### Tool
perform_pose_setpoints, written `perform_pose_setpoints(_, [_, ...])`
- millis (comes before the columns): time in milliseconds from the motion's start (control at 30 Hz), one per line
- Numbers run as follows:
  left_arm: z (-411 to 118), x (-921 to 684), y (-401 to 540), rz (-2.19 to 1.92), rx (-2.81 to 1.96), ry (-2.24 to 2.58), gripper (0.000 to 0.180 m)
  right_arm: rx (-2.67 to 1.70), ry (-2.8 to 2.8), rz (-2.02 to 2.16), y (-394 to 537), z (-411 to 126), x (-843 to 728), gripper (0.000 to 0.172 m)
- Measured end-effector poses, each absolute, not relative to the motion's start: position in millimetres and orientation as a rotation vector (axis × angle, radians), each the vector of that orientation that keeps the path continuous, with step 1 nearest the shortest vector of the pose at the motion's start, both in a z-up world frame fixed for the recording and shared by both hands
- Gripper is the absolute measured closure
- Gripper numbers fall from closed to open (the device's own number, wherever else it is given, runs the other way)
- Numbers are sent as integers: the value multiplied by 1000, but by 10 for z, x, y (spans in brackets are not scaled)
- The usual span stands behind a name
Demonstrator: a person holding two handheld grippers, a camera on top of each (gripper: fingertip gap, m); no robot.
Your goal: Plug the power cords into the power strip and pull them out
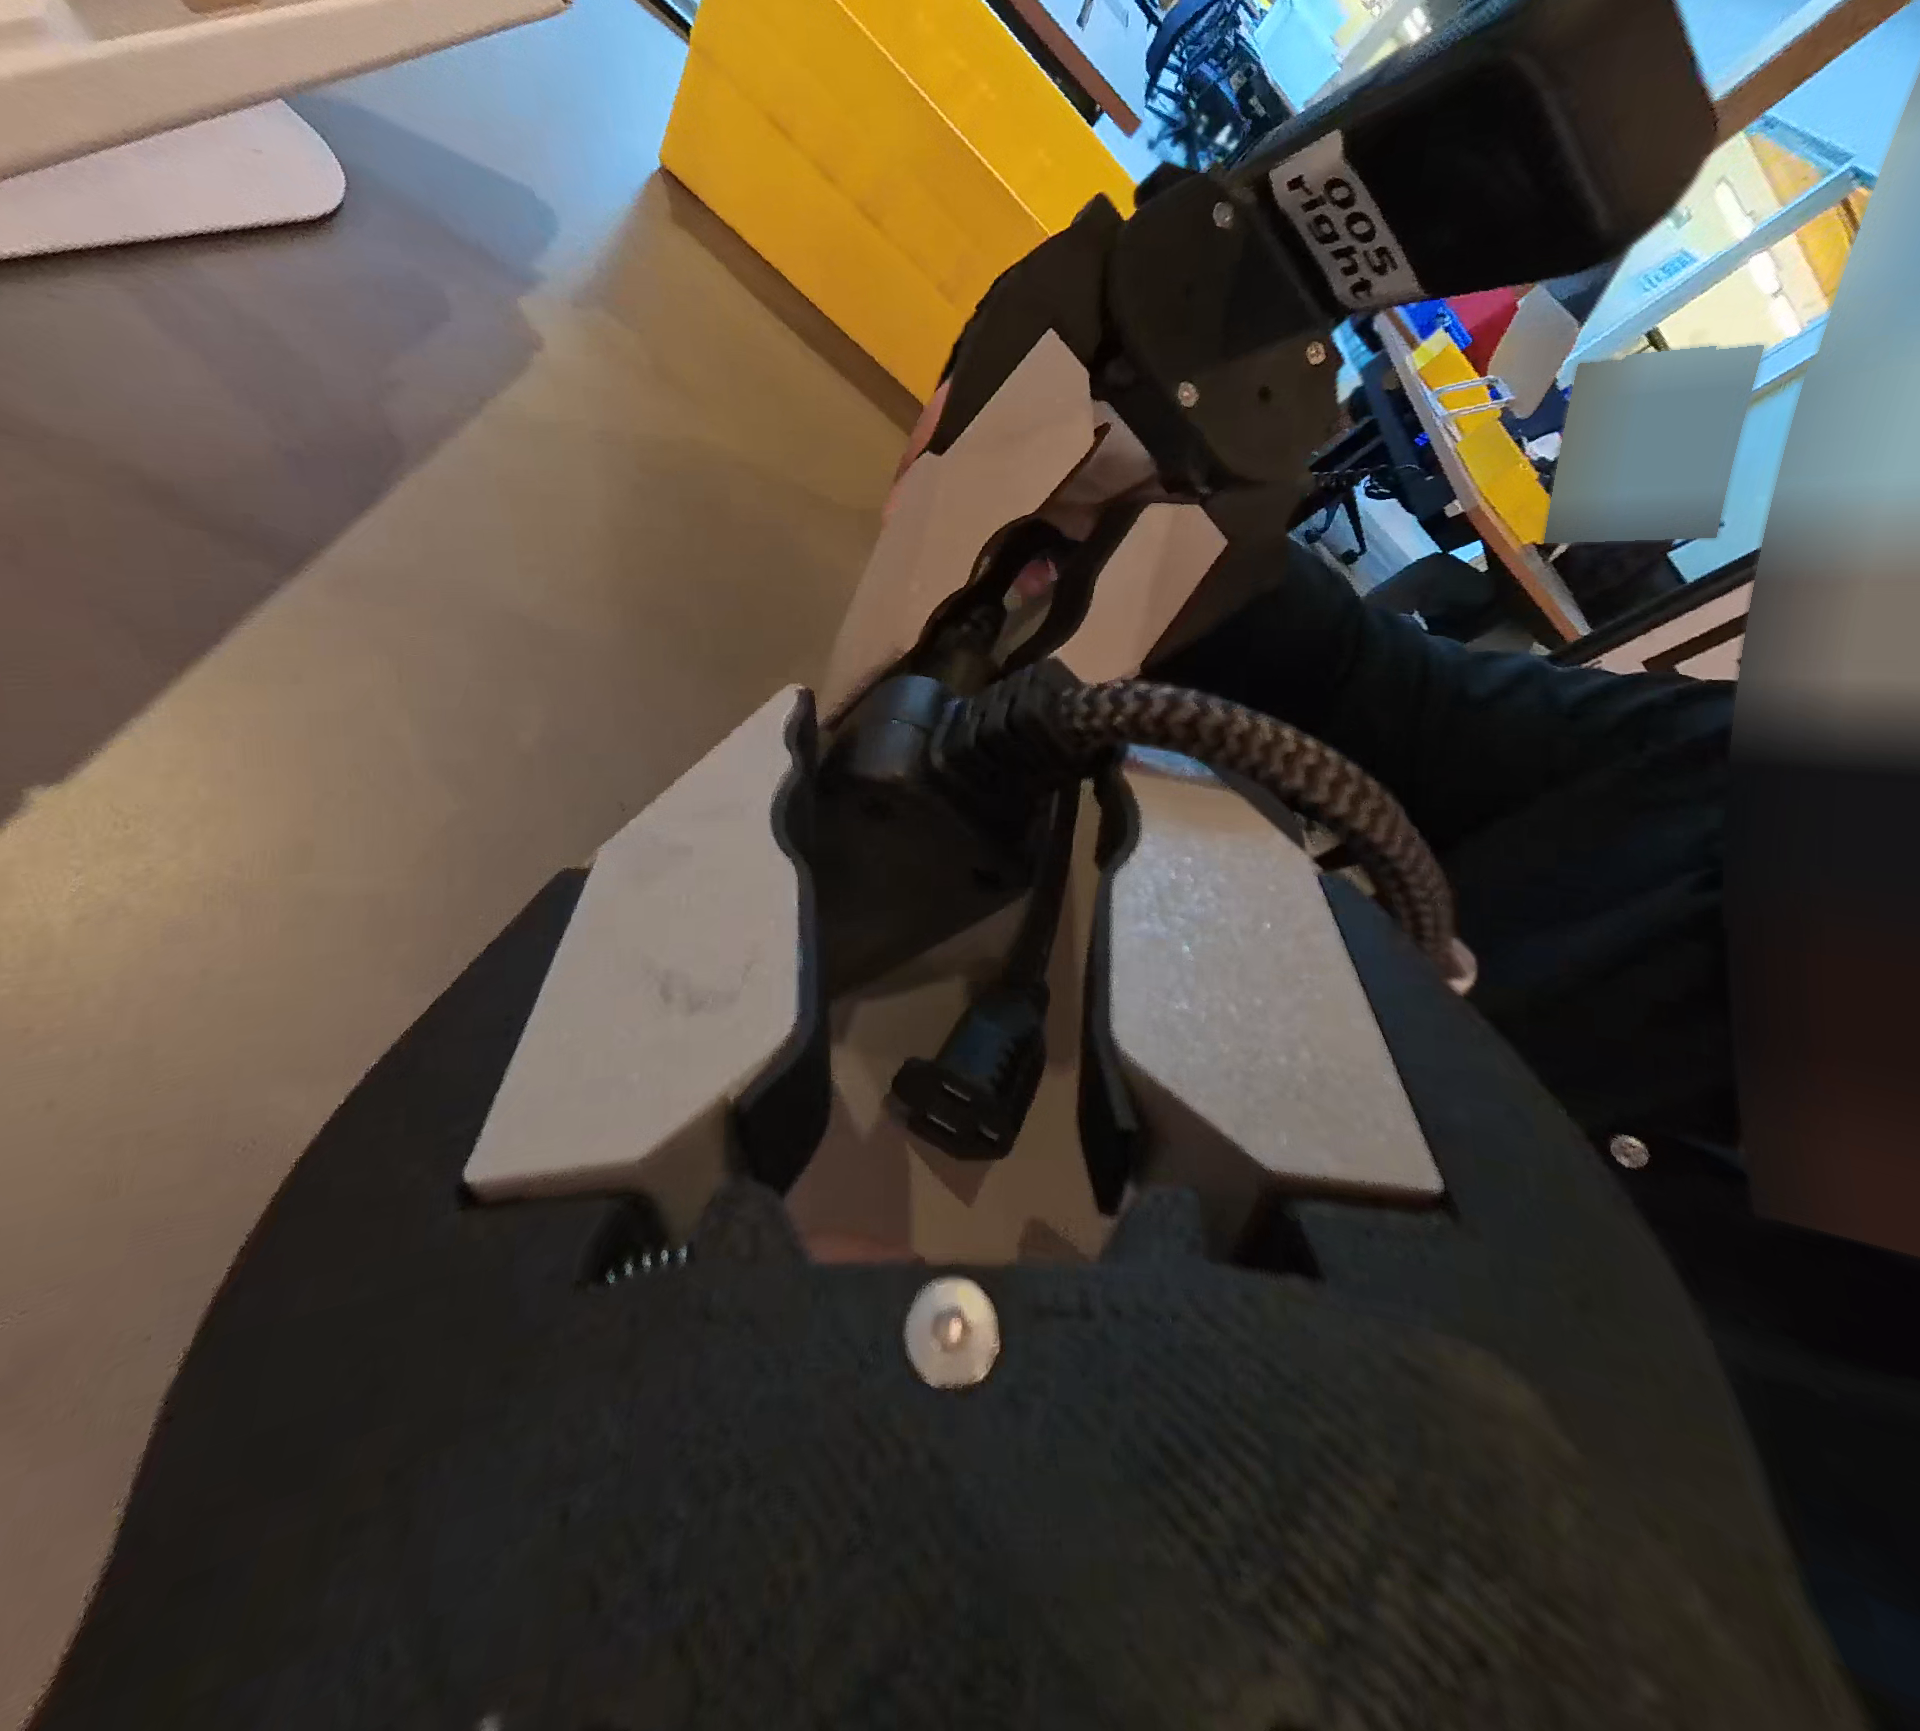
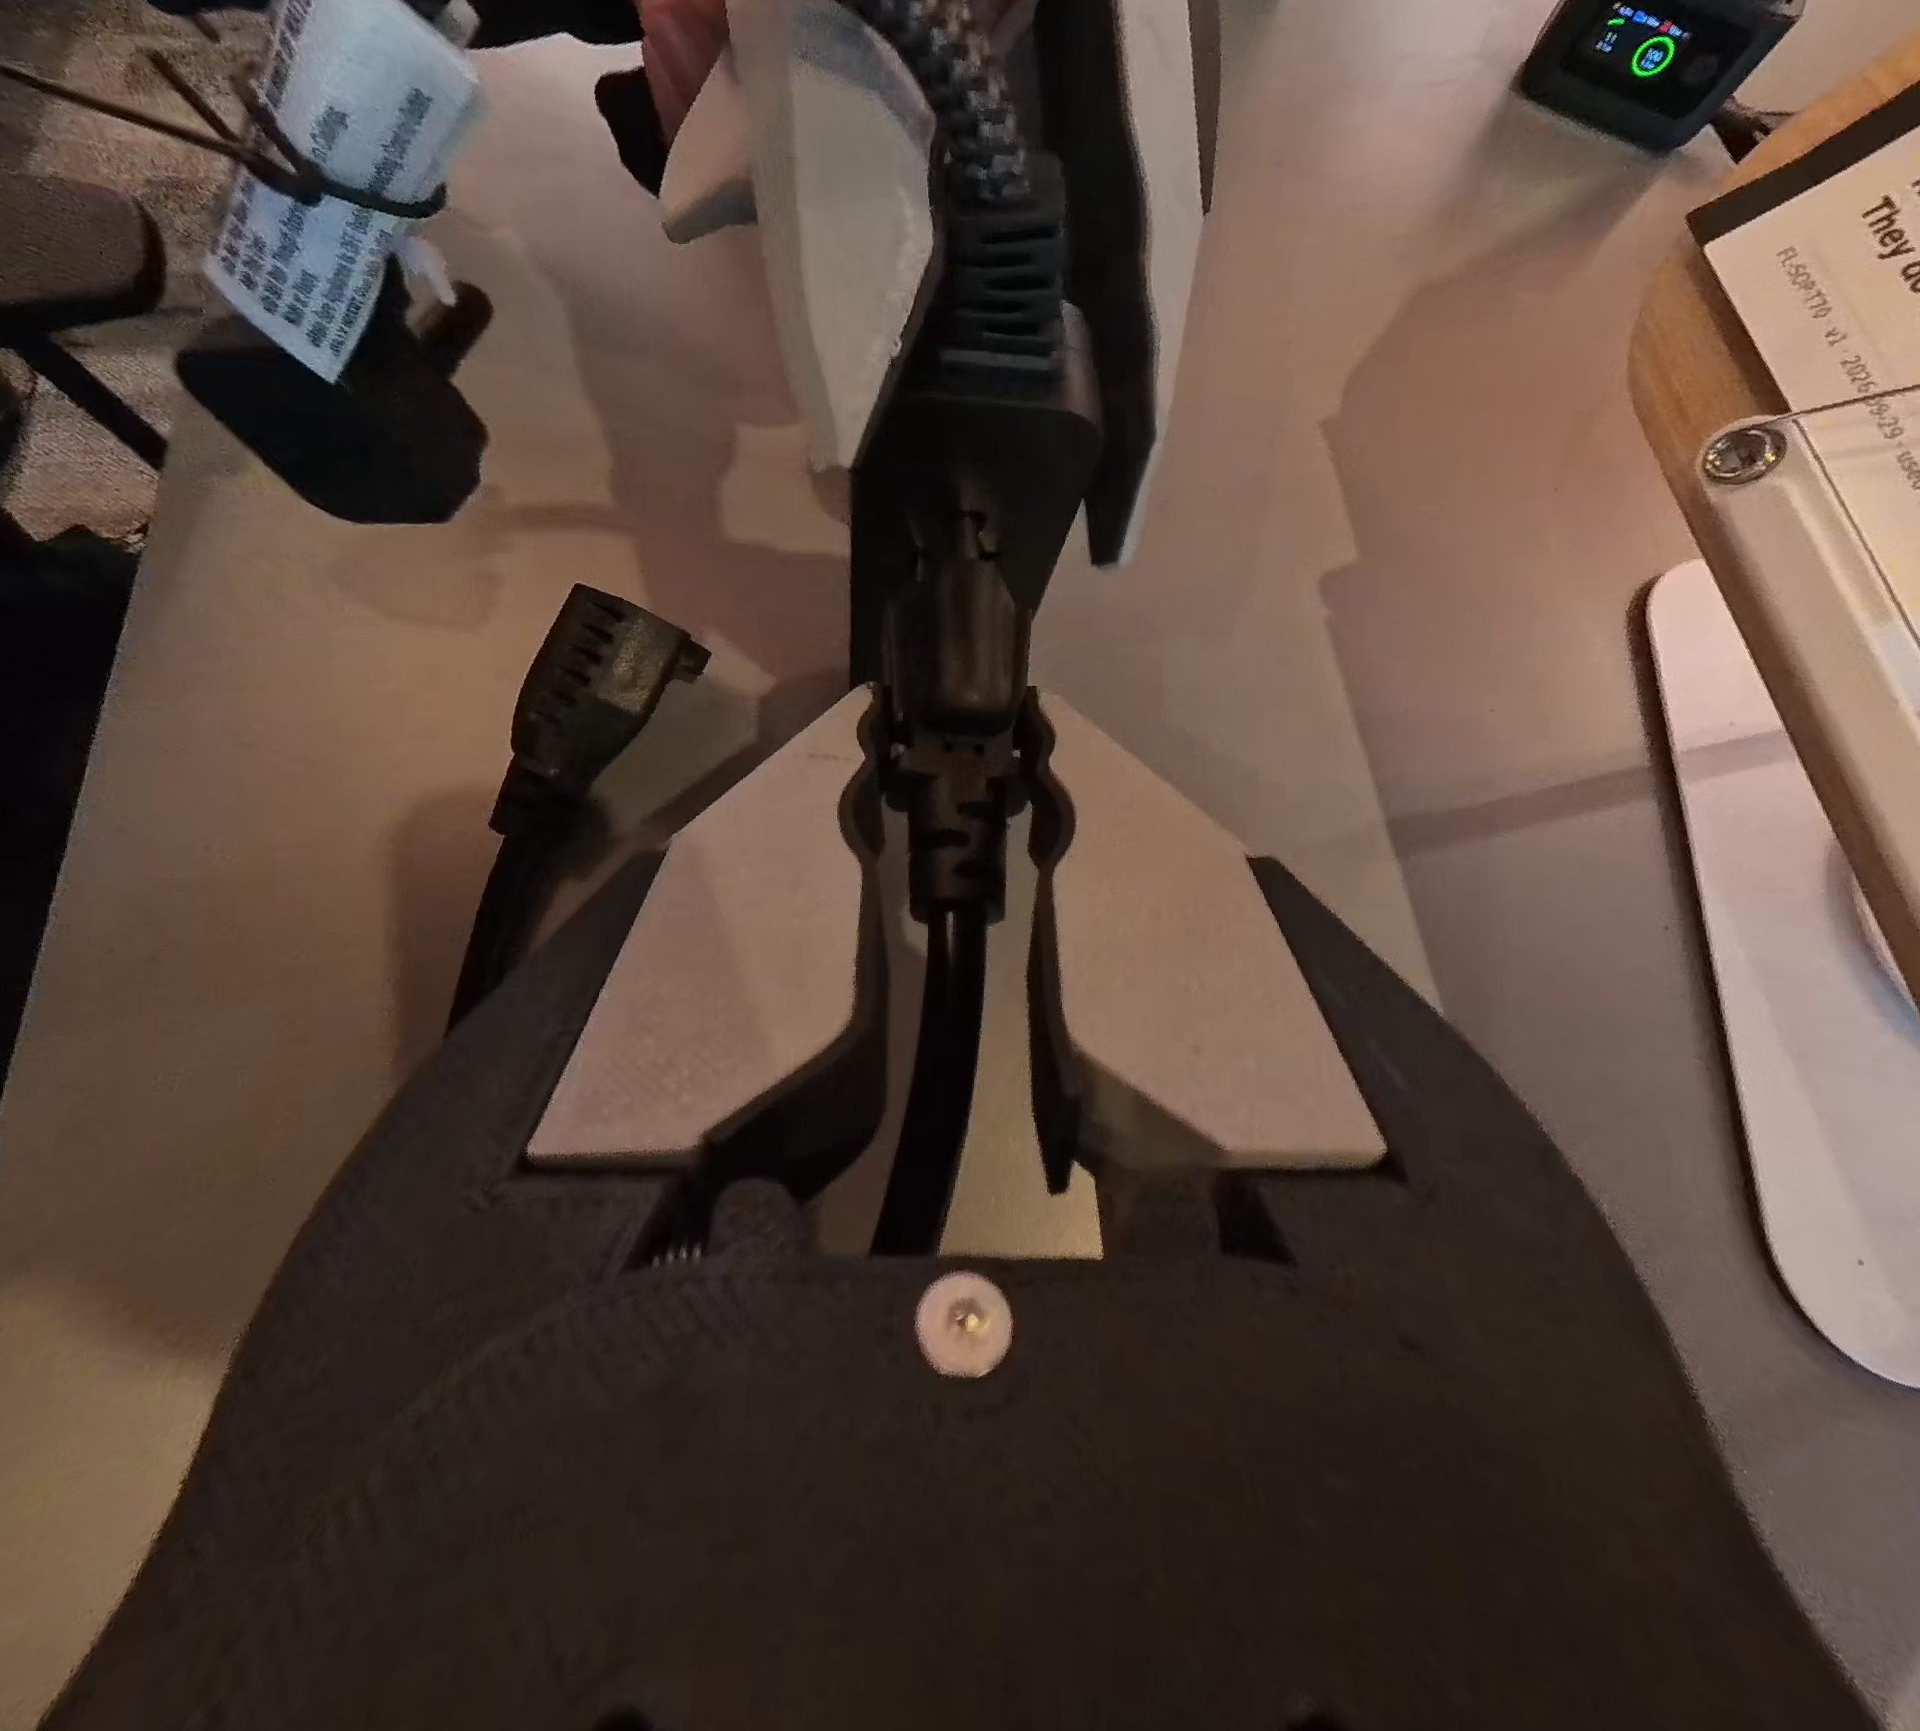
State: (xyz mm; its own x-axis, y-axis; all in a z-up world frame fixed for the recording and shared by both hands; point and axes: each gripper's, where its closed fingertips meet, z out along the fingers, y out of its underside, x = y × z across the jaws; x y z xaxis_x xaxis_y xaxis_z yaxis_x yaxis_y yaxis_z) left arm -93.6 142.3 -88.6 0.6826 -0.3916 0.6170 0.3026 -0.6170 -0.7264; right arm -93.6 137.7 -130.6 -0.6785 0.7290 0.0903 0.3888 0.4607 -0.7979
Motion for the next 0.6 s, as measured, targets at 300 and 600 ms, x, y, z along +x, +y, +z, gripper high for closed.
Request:
perform_pose_setpoints(300, [-1064,-895,1310,-958,-2069,221,95,-947,-2284,1088,1369,-1306,-949,150])
perform_pose_setpoints(600, [-1336,-1108,1195,-448,-2143,588,102,-943,-2284,1116,1346,-1306,-953,150])
